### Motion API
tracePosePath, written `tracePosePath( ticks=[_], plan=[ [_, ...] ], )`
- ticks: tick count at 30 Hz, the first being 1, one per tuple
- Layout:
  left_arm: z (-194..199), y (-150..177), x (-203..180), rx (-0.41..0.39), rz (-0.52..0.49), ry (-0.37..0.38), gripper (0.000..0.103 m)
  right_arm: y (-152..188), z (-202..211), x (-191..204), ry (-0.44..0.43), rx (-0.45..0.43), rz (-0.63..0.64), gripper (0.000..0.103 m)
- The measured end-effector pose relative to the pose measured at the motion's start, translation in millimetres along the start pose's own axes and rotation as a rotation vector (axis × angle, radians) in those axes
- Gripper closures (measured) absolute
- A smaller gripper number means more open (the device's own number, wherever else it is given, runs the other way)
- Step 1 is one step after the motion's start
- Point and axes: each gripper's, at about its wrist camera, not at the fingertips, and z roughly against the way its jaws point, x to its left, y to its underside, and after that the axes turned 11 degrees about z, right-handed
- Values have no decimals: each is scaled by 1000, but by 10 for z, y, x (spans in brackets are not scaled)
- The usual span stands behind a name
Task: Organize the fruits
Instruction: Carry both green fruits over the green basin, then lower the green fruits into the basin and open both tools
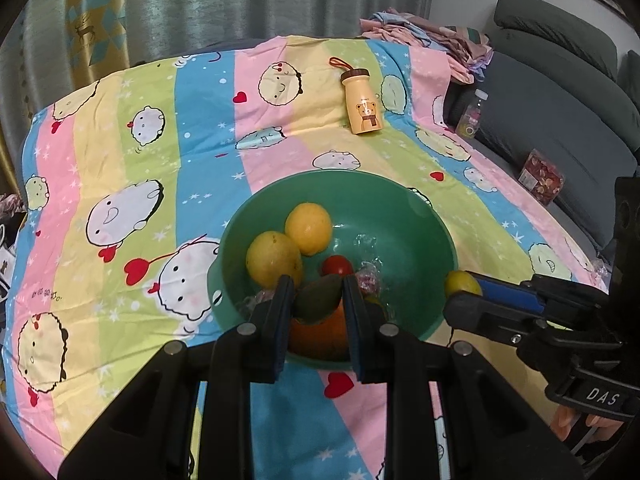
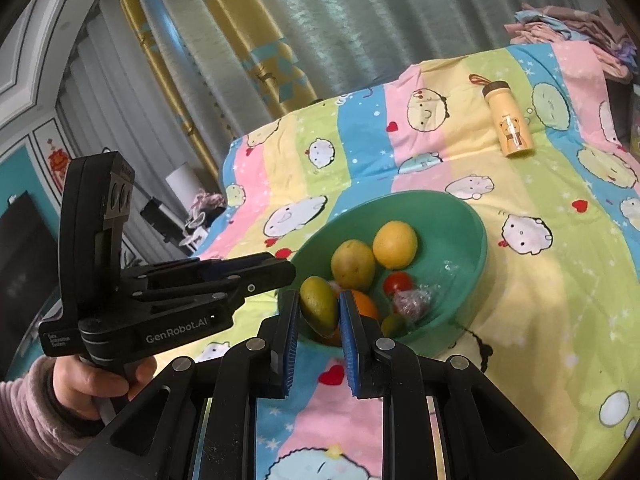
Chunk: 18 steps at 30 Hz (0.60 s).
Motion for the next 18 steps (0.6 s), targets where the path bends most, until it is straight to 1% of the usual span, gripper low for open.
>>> tracePosePath(
  ticks=[11, 18],
  plan=[
    [-267, -64, 4, 45, -4, 3, 79, -82, -178, -130, 12, 18, 4, 81],
    [-369, -83, 36, 65, -5, 2, 79, -117, -305, -192, 27, 42, 11, 81]
  ],
)
